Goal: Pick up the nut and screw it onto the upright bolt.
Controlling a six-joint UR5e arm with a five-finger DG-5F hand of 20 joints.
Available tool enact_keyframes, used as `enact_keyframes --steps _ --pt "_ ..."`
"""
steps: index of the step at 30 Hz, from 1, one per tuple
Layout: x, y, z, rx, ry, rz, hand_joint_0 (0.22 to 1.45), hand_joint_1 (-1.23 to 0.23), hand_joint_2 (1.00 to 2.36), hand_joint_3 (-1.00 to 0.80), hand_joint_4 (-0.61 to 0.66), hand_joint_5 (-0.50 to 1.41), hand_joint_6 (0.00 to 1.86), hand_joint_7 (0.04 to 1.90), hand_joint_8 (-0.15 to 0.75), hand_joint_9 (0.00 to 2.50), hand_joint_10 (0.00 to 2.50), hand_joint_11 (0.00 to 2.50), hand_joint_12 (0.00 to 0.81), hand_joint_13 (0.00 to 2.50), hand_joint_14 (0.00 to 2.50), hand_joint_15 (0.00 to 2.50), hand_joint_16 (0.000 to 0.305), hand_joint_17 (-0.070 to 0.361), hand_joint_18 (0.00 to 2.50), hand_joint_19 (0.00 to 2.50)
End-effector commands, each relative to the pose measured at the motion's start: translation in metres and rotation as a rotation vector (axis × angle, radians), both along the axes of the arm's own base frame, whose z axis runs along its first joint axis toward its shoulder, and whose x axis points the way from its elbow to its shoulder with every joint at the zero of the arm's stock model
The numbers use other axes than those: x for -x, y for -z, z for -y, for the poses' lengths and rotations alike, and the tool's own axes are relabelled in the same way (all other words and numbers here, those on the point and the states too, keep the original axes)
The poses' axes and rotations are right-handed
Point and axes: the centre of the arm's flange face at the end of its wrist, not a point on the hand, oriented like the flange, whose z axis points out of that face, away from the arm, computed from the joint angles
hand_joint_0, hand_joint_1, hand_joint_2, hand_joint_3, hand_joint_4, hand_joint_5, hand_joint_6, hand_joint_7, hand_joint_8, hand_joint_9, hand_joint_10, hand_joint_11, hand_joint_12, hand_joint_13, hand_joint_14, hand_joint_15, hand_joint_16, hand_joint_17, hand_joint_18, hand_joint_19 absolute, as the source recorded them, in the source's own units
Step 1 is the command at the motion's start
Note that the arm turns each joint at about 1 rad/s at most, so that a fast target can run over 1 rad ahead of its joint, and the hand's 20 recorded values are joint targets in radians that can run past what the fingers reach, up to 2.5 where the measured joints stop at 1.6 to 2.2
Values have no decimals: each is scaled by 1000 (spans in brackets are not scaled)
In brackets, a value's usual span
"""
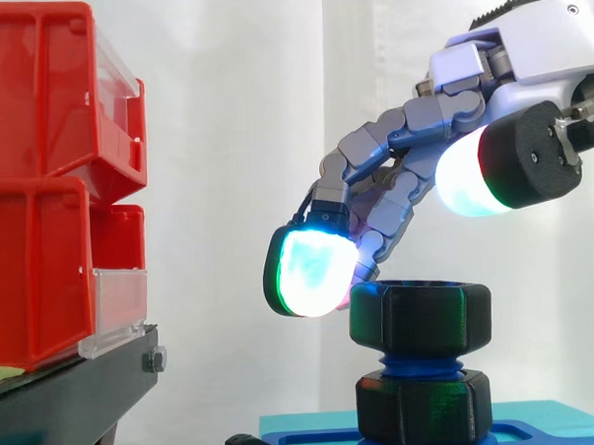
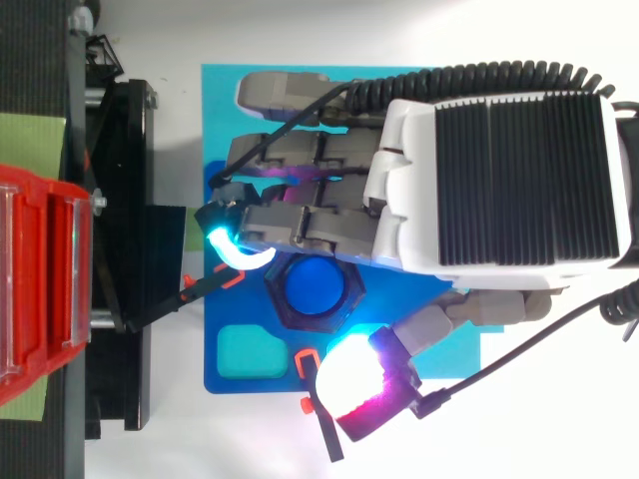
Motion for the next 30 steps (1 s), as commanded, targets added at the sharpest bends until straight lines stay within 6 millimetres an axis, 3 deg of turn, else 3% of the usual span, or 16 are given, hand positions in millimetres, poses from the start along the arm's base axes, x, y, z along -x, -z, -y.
enact_keyframes --steps 1,30 --pt "0 0 0 0 0 0 512 -345 1000 -500 240 -145 502 763 256 551 0 0 283 339 0 0 29 65 0 0" --pt "4 3 3 5 7 -30 515 -360 1000 -500 238 -148 502 759 259 563 0 0 281 344 0 0 28 64 0 0"
